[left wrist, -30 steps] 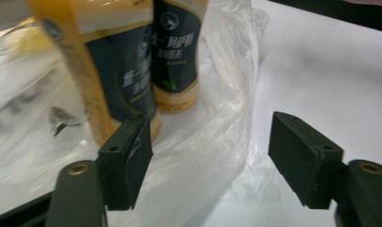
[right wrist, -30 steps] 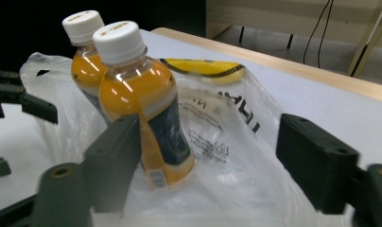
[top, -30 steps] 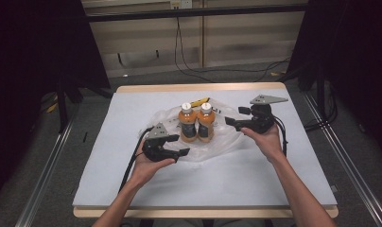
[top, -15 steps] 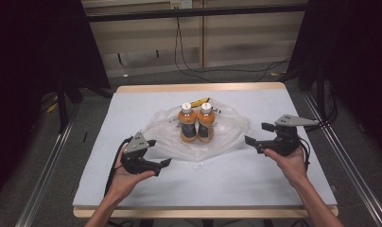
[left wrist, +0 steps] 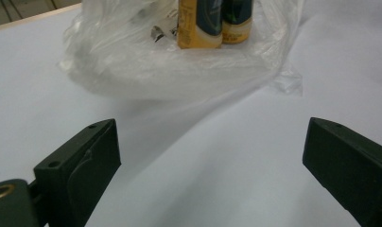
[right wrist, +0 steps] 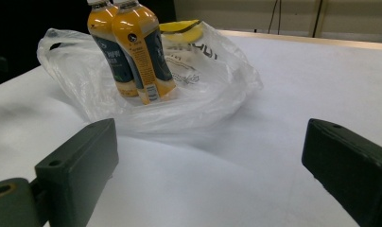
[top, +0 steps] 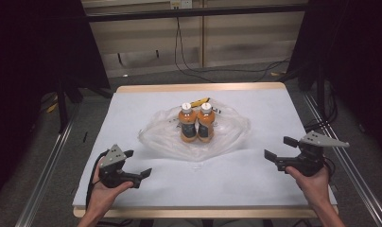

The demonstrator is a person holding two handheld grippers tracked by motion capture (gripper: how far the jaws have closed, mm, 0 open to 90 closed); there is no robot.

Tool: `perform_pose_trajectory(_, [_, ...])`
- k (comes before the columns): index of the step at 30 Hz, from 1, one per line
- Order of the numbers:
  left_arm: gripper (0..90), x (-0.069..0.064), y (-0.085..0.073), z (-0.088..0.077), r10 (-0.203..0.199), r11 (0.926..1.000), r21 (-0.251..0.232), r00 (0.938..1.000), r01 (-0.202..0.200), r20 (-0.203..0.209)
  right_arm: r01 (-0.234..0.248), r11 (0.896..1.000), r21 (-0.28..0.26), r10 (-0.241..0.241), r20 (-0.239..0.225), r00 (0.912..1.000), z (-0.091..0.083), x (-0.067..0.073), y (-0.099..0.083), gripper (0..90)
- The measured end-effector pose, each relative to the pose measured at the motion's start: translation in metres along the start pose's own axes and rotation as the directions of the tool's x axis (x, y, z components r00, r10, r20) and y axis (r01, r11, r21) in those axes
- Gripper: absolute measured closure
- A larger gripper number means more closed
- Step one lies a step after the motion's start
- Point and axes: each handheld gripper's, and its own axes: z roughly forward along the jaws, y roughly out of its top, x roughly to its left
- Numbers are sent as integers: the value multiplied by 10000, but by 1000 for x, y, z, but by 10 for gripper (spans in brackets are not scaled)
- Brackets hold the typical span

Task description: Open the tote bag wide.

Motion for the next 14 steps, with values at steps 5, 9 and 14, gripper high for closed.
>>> perform_pose_trajectory(5, [37, -1, -16, -9, -163, 9999, 51, 9996, 164, -231, -212, 9997, 114, 209, 252, 9995, -12, 0, -20, 47])
perform_pose_trajectory(9, [45, 1, -23, -16, -403, 9988, -279, 9984, 392, -386, -476, 9988, -61, 478, 356, 9982, -24, 0, -29, 47])
perform_pose_trajectory(14, [35, 9, -29, -29, -712, 9941, -870, 9950, 650, -703, -787, 9968, -122, 791, 382, 9961, -29, -2, -39, 48])
